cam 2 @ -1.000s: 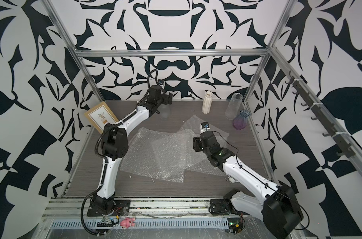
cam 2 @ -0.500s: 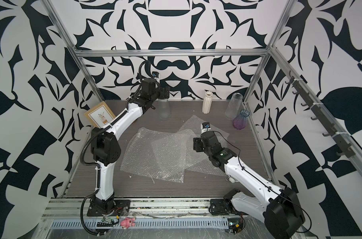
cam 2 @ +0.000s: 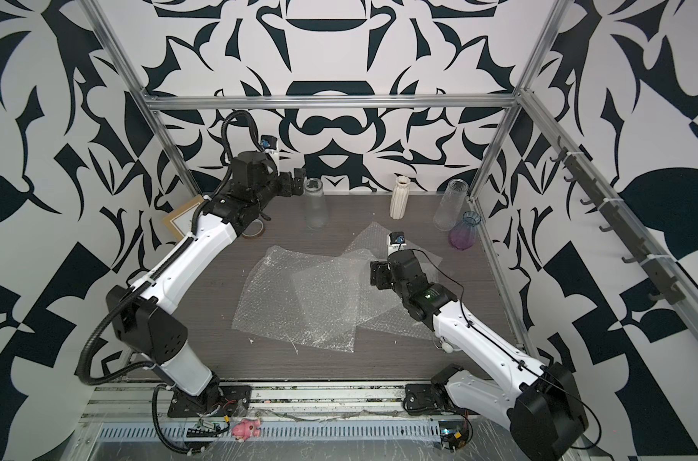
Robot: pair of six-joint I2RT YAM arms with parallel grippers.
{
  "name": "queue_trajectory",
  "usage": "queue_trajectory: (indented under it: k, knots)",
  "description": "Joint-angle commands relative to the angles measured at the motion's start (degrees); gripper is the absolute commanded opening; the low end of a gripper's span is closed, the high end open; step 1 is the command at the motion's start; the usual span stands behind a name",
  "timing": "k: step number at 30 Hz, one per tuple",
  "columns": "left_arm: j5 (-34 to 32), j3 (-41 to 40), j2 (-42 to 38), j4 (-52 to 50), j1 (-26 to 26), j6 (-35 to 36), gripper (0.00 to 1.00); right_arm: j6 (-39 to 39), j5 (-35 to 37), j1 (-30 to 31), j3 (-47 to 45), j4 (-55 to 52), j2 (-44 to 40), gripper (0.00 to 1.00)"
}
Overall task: Unwrap the vase from the bubble wrap
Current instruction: Place the vase at the center of the board, then reset both arms
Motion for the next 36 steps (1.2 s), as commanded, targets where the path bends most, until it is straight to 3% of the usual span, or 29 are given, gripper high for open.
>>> queue_trajectory:
  k: [1,9,20,25,29,33,36]
  knots:
    - [-1.7,-6.4,-6.6,-0.7,0.2,0.6,0.99,-1.3,0.7,-0.2,0.8,3.5,-2.1,0.82]
    - [-5.7,-25.2,-25.5,-1.7,0.3,0.3,0.99,-5.1,3.2,-0.2,-2.3,8.5,-5.2,0.84]
    - [-10.8,-52.2,-44.2,8.2,0.6,2.3,0.99,-9.8,11.0,-0.1,-10.7,12.2,-12.5,0.84]
    - [-11.9,-59.7,-47.9,11.0,0.6,0.4,0.99,-10.7,11.6,-0.2,-16.5,15.0,-17.8,0.84]
    - [-16.4,-64.8,-49.1,14.0,0.6,-2.5,0.99,-11.4,14.5,-0.1,-20.3,15.8,-19.5,0.84]
    - [-19.9,-69.8,-46.8,20.5,1.8,-2.2,0.99,-12.5,18.9,-0.2,-23.1,18.1,-18.8,0.84]
    - [-17.9,-71.9,-44.3,25.0,4.8,-2.2,0.99,-13.4,21.5,-0.5,-23.8,19.5,-17.4,0.84]
